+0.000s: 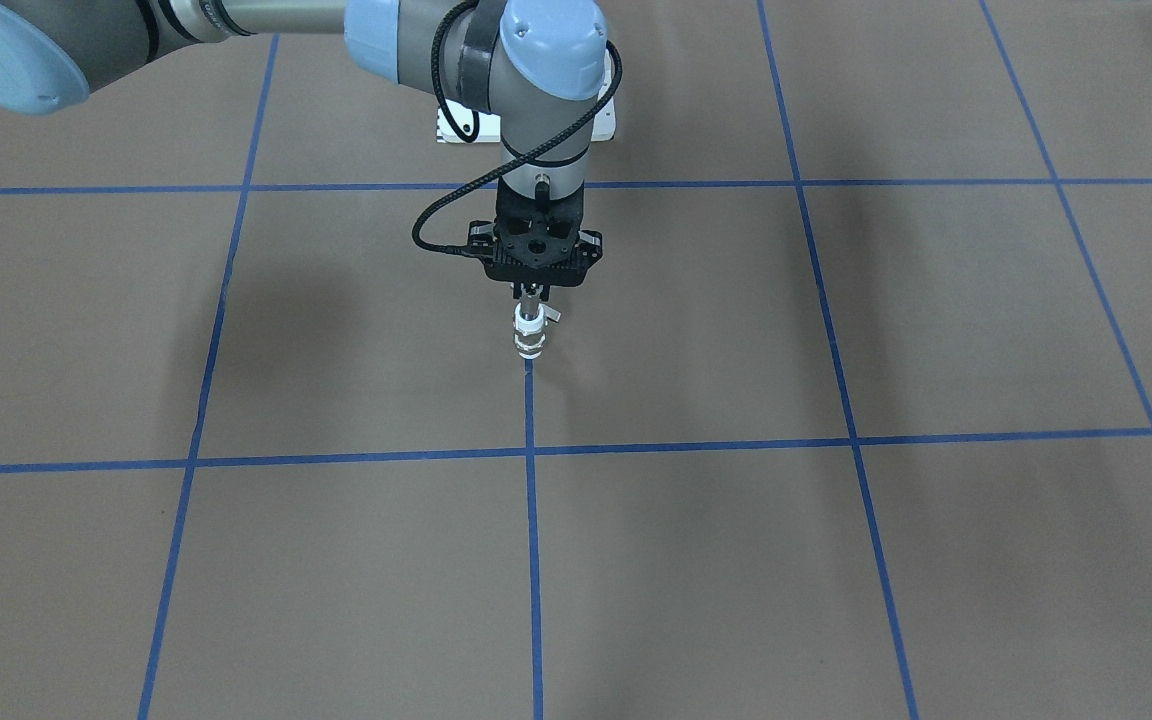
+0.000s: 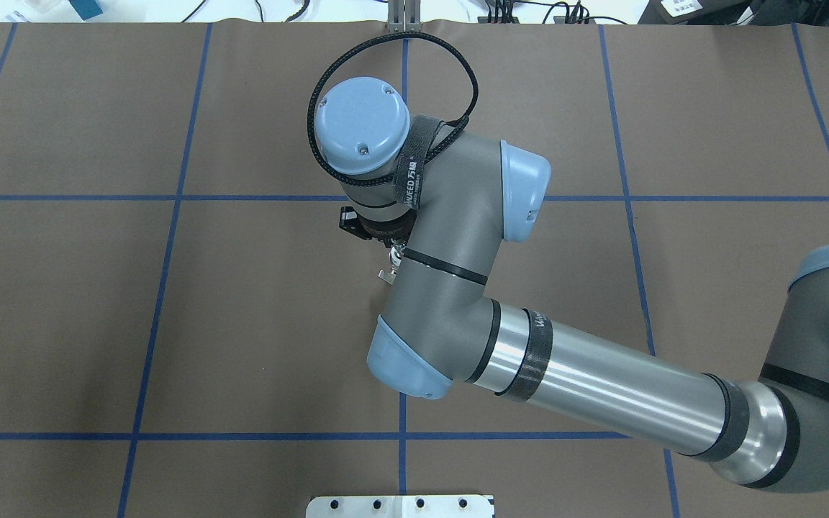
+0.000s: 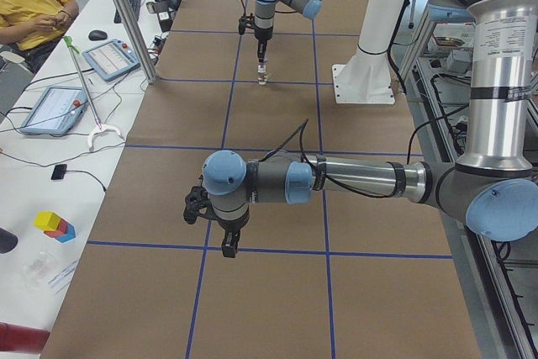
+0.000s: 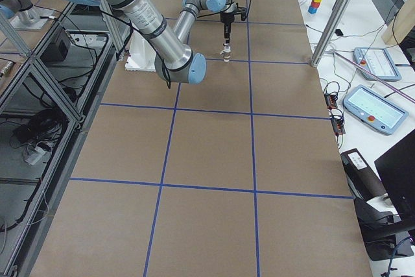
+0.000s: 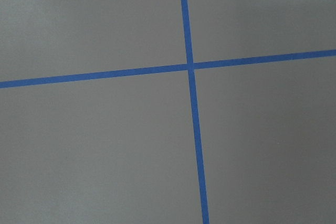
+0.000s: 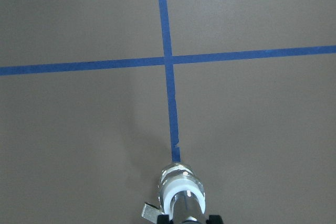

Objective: Assemble PPR valve and pipe with both arms
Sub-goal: 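Lower and press the silver fitting into the top of the white valve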

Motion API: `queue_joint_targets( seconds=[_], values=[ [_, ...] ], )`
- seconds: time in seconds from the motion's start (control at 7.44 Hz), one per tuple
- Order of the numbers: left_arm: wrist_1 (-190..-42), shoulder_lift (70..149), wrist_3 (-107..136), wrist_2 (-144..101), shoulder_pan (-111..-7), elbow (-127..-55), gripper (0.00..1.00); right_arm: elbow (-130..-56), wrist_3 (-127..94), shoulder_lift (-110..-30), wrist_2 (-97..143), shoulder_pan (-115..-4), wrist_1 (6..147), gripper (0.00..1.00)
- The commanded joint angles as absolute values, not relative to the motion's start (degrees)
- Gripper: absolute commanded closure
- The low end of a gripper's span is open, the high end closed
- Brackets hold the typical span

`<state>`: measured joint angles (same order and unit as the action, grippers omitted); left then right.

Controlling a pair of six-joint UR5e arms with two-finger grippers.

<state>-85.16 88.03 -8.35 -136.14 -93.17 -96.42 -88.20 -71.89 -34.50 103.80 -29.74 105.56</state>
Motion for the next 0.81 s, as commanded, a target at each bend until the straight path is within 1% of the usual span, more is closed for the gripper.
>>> queue_joint_targets(
  seconds=[0.0, 0.27, 0.4, 0.67],
  values=[
    [-85.2, 88.1, -8.3, -136.1, -93.2, -96.4, 0.00, -88.5, -71.9, -34.6, 103.8, -29.7, 105.5, 1.00],
    [-85.2, 88.1, -8.3, -136.1, -93.2, -96.4, 0.00, -88.5, -72.0, -34.7, 103.7, -29.7, 105.5, 1.00],
    [-85.2, 88.1, -8.3, -136.1, -93.2, -96.4, 0.00, -88.6, -72.0, -34.7, 103.7, -29.7, 105.5, 0.93],
    [-85.2, 88.1, -8.3, -136.1, -93.2, -96.4, 0.00, -88.6, -72.0, -34.7, 103.6, -29.7, 105.5, 0.88]
  ],
)
